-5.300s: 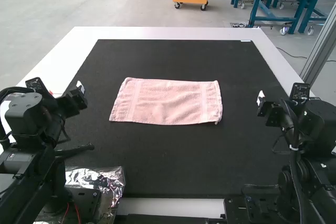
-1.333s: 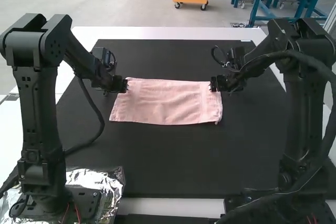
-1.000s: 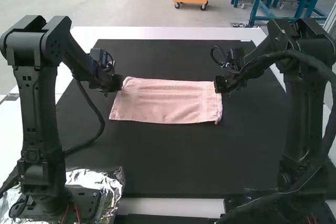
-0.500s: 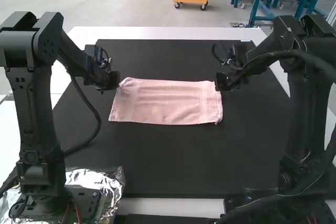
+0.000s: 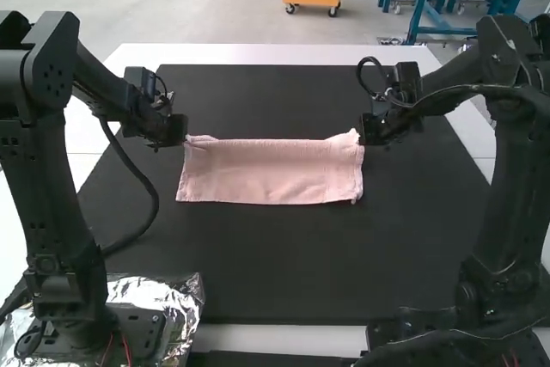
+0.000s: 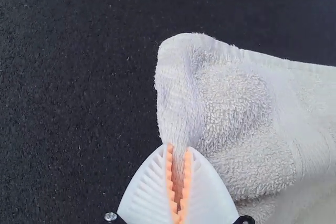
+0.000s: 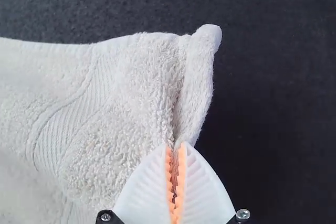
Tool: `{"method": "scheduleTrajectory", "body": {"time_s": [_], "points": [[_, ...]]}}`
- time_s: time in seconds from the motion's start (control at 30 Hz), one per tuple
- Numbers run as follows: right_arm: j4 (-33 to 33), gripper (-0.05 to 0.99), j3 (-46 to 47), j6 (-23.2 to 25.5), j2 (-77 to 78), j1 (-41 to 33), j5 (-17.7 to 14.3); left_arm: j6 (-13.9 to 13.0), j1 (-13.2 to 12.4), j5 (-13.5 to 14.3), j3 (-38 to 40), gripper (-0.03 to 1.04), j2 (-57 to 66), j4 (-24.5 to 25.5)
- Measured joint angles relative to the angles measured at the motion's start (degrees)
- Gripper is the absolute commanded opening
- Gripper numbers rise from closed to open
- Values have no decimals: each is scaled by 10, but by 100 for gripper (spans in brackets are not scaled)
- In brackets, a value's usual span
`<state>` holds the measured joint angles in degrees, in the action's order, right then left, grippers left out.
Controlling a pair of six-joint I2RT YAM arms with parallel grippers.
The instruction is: Fold the towel.
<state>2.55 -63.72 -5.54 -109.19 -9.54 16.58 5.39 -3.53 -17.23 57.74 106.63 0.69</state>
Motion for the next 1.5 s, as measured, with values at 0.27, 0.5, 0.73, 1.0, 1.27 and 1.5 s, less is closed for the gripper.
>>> {"method": "scheduleTrajectory", "body": {"time_s": [0.27, 0.5, 0.73, 1.0, 1.27, 1.5], "points": [[28, -2, 47, 0, 67, 3, 17, -9, 0, -3, -37, 2, -76, 37], [47, -2, 87, 0, 123, 3, 26, -26, 0, 0, -87, 2, -139, 77], [62, -2, 139, 0, 158, 3, 34, -36, 0, 6, -139, 2, -205, 92], [56, -2, 205, 0, 178, 3, 41, -37, 0, 13, -221, 2, -266, 79], [-26, -2, 254, 16, 178, -8, 42, -36, 0, 41, -319, 2, -287, -35], [-42, 89, 256, 24, 178, -13, 27, -37, 0, 70, -351, 97, -287, -57]]}}
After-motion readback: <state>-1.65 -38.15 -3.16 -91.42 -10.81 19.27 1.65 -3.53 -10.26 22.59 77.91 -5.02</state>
